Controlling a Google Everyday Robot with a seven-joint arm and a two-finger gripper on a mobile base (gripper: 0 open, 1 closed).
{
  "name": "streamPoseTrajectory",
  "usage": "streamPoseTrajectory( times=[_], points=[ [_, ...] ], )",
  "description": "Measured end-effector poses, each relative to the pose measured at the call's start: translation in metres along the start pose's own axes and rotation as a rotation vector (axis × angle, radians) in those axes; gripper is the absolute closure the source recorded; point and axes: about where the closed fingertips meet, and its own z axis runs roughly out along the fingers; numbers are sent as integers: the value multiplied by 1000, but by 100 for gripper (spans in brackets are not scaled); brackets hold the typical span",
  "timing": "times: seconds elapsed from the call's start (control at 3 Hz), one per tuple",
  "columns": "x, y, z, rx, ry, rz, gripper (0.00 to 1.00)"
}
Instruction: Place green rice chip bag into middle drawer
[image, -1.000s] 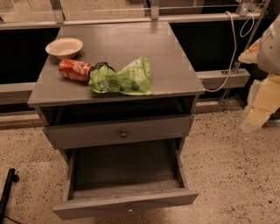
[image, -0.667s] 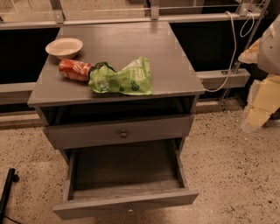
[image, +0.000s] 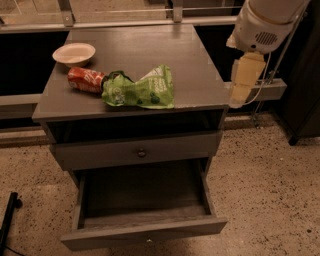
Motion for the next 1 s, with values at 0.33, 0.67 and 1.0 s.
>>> streamPoseTrajectory(
  times=[0.33,0.67,1.0],
  points=[
    [-60,-69,49,3,0,-120,0],
    [-105,-95,56,36,-52,-163,0],
    [-115,-95,60,34,-69,-182,0]
  ],
)
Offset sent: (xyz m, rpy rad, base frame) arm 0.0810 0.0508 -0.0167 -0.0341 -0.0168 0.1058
